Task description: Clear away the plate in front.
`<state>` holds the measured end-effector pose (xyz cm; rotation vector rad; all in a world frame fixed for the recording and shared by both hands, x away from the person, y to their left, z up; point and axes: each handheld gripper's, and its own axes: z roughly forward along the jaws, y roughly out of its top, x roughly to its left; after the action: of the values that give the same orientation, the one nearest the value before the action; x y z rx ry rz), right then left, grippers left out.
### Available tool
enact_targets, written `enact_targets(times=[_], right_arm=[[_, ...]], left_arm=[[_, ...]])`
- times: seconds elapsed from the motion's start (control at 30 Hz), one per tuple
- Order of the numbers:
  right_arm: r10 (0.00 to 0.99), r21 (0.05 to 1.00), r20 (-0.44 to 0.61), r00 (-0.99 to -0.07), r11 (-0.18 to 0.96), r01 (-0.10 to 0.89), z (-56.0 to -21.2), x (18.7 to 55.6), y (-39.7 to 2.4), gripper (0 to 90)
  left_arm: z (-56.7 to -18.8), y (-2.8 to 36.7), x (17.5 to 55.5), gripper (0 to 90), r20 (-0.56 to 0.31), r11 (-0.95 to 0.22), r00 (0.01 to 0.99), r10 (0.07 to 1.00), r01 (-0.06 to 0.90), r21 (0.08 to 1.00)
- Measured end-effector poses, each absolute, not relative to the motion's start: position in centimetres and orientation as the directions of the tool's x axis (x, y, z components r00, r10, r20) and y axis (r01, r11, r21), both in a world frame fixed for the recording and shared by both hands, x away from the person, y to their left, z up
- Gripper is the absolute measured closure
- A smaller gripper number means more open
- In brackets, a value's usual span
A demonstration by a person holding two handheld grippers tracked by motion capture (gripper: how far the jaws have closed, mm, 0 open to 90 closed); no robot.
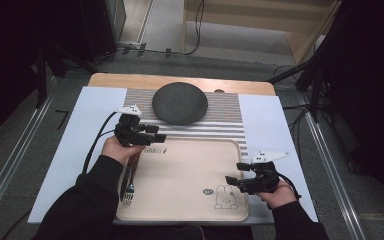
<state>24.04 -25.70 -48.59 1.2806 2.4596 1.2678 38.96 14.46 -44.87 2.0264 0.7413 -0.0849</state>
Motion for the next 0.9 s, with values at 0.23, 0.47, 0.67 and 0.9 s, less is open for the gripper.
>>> enact_targets(times=[0.23,0.47,0.67,0.9], right_arm=[[0.713,0.71,0.275,-0.645,0.301,0.636,-48.6,24.1,-25.7,24.7],[0.713,0.712,0.277,-0.644,0.298,0.636,-48.6,24.2,-25.7,24.7],[0.71,0.71,0.278,-0.647,0.302,0.636,-48.6,24.1,-25.6,24.7],[0.71,0.711,0.279,-0.646,0.3,0.636,-48.6,24.1,-25.7,24.7]], left_arm=[[-44.9,13.8,40.2,36.1,-0.315,-0.338,0.806,0.501,0.517,0.787],[-44.6,13.0,41.9,36.1,-0.3,-0.346,0.814,0.497,0.503,0.792],[-44.3,11.7,43.0,36.2,-0.265,-0.387,0.837,0.479,0.473,0.792],[-44.6,10.2,44.4,36.2,-0.278,-0.406,0.846,0.455,0.475,0.781]])
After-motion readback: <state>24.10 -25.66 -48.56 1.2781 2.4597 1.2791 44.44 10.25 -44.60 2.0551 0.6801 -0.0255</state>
